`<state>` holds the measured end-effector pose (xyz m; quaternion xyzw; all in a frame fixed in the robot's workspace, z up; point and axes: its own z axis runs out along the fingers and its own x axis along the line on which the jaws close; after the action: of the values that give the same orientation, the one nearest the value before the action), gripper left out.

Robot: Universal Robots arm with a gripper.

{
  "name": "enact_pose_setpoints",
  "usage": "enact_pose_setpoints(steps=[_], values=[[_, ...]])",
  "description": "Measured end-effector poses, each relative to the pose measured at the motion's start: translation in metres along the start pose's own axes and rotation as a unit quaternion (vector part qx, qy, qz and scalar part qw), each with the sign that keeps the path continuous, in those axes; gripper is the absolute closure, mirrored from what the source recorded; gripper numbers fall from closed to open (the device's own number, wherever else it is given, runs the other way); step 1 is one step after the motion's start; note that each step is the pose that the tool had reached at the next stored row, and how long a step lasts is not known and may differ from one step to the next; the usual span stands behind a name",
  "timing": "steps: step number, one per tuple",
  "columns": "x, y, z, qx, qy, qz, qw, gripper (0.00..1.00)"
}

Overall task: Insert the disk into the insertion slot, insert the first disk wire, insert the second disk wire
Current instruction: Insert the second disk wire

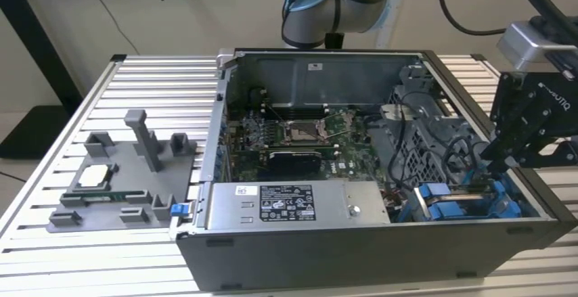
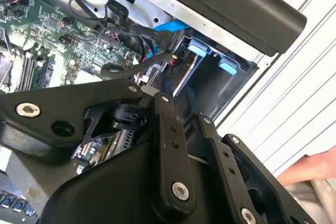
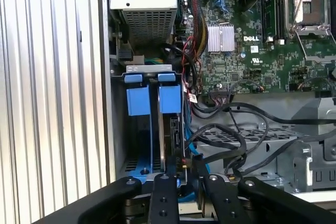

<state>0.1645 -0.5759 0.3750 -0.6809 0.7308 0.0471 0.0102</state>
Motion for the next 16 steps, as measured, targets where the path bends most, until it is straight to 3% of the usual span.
enact_pose_setpoints(steps=[16], values=[[-0.0005, -0.0068, -0.0009, -0.0013, 0.0002, 0.000, 1.0000, 0.00]])
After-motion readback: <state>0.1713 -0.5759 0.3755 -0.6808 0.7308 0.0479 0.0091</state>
